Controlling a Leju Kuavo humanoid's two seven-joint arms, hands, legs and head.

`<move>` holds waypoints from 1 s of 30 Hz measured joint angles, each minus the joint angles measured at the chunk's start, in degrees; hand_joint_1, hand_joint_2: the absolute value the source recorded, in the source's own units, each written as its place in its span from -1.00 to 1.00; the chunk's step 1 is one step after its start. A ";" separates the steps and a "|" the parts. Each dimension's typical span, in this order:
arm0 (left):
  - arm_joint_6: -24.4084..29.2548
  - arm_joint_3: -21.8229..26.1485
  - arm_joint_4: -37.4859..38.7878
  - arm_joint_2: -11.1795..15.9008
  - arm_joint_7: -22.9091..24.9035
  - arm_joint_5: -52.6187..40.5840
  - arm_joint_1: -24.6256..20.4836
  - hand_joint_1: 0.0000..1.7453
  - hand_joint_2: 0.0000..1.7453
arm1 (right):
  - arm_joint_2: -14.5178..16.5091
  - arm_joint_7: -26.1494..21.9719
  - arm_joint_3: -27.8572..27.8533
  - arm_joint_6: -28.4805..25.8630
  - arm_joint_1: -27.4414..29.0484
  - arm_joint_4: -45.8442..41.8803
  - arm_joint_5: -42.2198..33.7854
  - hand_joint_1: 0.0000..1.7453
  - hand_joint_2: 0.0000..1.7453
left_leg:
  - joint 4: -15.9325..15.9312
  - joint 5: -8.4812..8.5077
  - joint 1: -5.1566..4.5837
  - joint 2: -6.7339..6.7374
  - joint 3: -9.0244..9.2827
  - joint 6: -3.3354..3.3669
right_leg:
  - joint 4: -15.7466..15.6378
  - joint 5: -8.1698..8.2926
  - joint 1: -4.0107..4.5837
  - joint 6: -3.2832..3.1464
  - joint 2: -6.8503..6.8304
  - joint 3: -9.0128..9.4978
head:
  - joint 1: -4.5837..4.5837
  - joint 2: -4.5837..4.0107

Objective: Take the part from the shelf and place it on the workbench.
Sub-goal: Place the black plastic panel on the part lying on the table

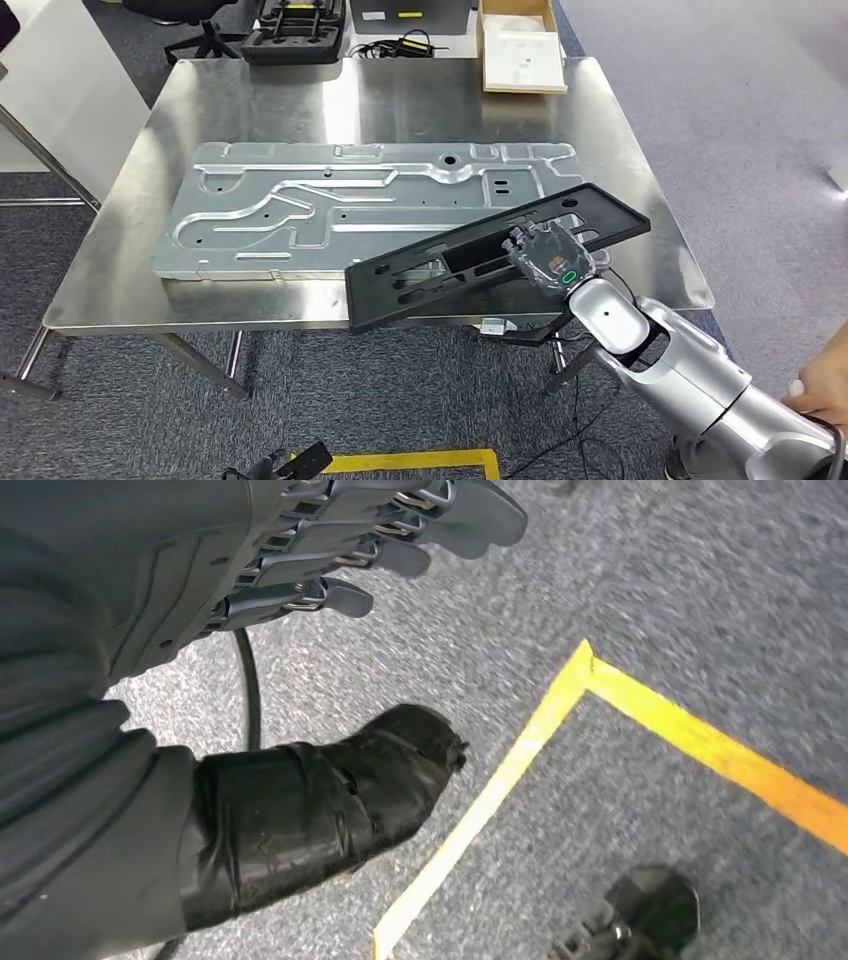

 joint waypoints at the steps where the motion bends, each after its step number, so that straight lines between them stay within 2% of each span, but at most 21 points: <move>1: 0.01 0.01 0.00 -0.02 -0.08 0.09 -0.01 -1.00 1.00 | -0.17 -0.07 0.08 0.06 -0.19 0.21 0.25 1.00 1.00 | -0.06 -0.02 -0.06 -0.01 0.08 0.20 | 3.55 -1.77 0.06 0.04 -0.01 -1.66 | 0.03 0.00; 3: 0.00 0.02 0.00 -0.11 -0.33 0.33 0.11 -1.00 1.00 | -0.40 -0.08 0.29 0.01 -0.38 0.75 1.07 1.00 1.00 | -0.01 -0.09 -0.25 -0.01 0.08 0.45 | 10.98 -4.62 0.16 0.08 0.00 -5.42 | 0.05 0.00; 4: -0.01 0.03 0.00 -0.17 -0.49 0.41 0.23 -1.00 1.00 | -0.51 -0.08 0.45 -0.04 -0.40 1.06 1.70 1.00 1.00 | 0.04 -0.14 -0.35 -0.02 0.09 0.52 | 12.96 -4.87 0.17 0.05 0.00 -6.52 | 0.05 0.00; 5: -0.01 0.03 0.00 -0.22 -0.65 0.46 0.35 -1.00 1.00 | -0.69 -0.08 0.63 -0.08 -0.44 1.36 2.38 1.00 1.00 | 0.11 -0.19 -0.44 -0.04 0.11 0.56 | 12.70 -3.97 0.19 -0.04 0.00 -6.55 | 0.06 0.00; 6: 0.00 0.03 0.00 -0.27 -0.79 0.47 0.42 -1.00 1.00 | -0.89 -0.08 0.79 -0.10 -0.54 1.63 3.03 1.00 1.00 | 0.21 -0.26 -0.49 -0.10 0.16 0.58 | 10.35 -2.18 0.21 -0.22 0.00 -5.54 | 0.06 0.00; 8: 0.02 0.04 0.00 -0.33 -1.00 0.48 0.45 -1.00 1.00 | -1.36 -0.07 0.98 -0.13 -1.02 2.14 3.92 1.00 1.00 | 0.51 -0.47 -0.62 -0.23 0.17 0.42 | 2.27 1.80 0.36 -0.78 0.01 -1.70 | 0.05 0.00; 9: 0.04 0.04 0.00 -0.35 -1.06 0.48 0.43 -1.00 1.00 | -1.53 -0.06 1.01 -0.15 -1.32 2.35 4.14 1.00 1.00 | 0.72 -0.56 -0.71 -0.28 0.05 0.26 | -0.90 2.83 0.50 -1.02 0.03 -0.20 | 0.03 0.00; 10: 0.05 0.05 0.00 -0.37 -1.09 0.48 0.42 -1.00 1.00 | -1.66 -0.04 1.04 -0.18 -1.58 2.54 4.24 1.00 1.00 | 0.84 -0.60 -0.78 -0.29 -0.10 0.05 | -2.73 3.15 0.66 -1.19 0.05 0.64 | 0.01 0.00; 11: 0.05 0.05 0.00 -0.38 -1.09 0.48 0.45 -1.00 1.00 | -1.76 -0.03 1.09 -0.20 -1.74 2.72 4.28 1.00 1.00 | 0.86 -0.58 -0.85 -0.30 -0.23 -0.16 | -3.13 2.92 0.82 -1.29 0.08 0.82 | 0.00 0.00; 13: 0.07 0.06 0.00 -0.38 -1.10 0.48 0.54 -1.00 1.00 | -1.93 0.00 1.24 -0.23 -1.86 3.05 4.39 1.00 1.00 | 0.87 -0.63 -0.89 -0.29 -0.33 -0.62 | -3.46 3.16 0.59 -1.65 0.09 0.90 | -0.01 0.00; 15: 0.13 0.07 0.00 -0.37 -1.16 0.47 0.54 -1.00 1.00 | -2.02 0.13 1.40 -0.30 -2.00 3.33 4.64 1.00 1.00 | 2.75 -2.02 -0.89 -0.19 -1.10 -1.29 | -3.79 3.38 0.17 -2.18 0.03 1.11 | -0.13 0.00; 16: 0.15 0.07 0.00 -0.36 -1.21 0.46 0.52 -1.00 1.00 | -2.02 0.29 1.50 -0.42 -2.11 3.45 4.80 1.00 1.00 | 5.13 -3.43 -0.75 -0.11 -2.16 -1.64 | -3.87 3.43 0.09 -2.39 -0.03 1.19 | -0.20 0.00; 18: 0.17 0.07 0.00 -0.37 -1.35 0.47 0.56 -1.00 1.00 | -2.04 0.86 1.73 -1.15 -2.27 3.72 5.15 1.00 1.00 | 12.57 -6.83 -0.46 0.00 -5.63 -2.18 | -3.84 3.40 0.14 -2.67 -0.07 1.19 | -0.33 0.00; 19: 0.17 0.07 0.00 -0.37 -1.39 0.49 0.65 -1.00 1.00 | -2.06 1.20 1.82 -1.77 -2.28 3.87 5.46 1.00 1.00 | 15.46 -7.69 -0.35 0.02 -7.04 -2.30 | -3.79 3.36 0.17 -2.71 -0.08 1.18 | -0.32 0.00; 20: 0.19 0.07 0.01 -0.37 -1.41 0.51 0.73 -1.00 1.00 | -2.10 1.57 1.87 -2.55 -2.27 4.03 5.90 1.00 1.00 | 16.66 -7.58 -0.29 0.02 -7.68 -2.36 | -3.70 3.32 0.18 -2.72 -0.07 1.17 | -0.33 0.00; 21: 0.24 0.08 0.01 -0.37 -1.37 0.54 0.78 -1.00 1.00 | -2.15 1.90 1.88 -3.30 -2.27 4.17 6.42 1.00 1.00 | 15.46 -6.38 -0.28 0.03 -7.13 -2.33 | -3.60 3.25 0.18 -2.70 -0.05 1.17 | -0.33 0.00; 23: 0.37 0.09 0.02 -0.37 -1.14 0.58 0.74 -1.00 1.00 | -2.28 2.64 1.88 -4.66 -2.40 4.40 7.58 1.00 1.00 | 8.19 -2.73 -0.30 0.03 -3.64 -1.95 | -3.37 3.03 0.17 -2.53 0.02 1.21 | -0.33 0.00; 25: 0.47 0.10 0.02 -0.37 -0.78 0.60 0.63 -1.00 1.00 | -2.51 3.50 1.88 -5.81 -2.64 4.62 8.98 1.00 1.00 | 2.27 -0.97 -0.48 0.00 -0.69 -1.44 | -3.20 2.88 0.34 -2.11 0.07 1.07 | -0.30 0.00; 28: 0.51 0.11 0.01 -0.37 -0.43 0.61 0.72 -1.00 1.00 | -2.79 4.31 1.87 -7.29 -2.92 4.84 11.03 1.00 1.00 | 1.00 -0.89 -0.66 -0.03 -0.12 -0.82 | -3.47 3.01 0.48 -1.23 0.11 1.05 | -0.26 0.00; 30: 0.56 0.11 0.02 -0.37 -0.34 0.62 0.74 -1.00 1.00 | -3.05 4.37 1.81 -8.02 -3.08 4.88 11.87 1.00 1.00 | 0.29 -0.56 -0.46 -0.02 0.32 -0.15 | -2.83 2.29 0.37 -0.70 0.09 0.88 | -0.20 0.00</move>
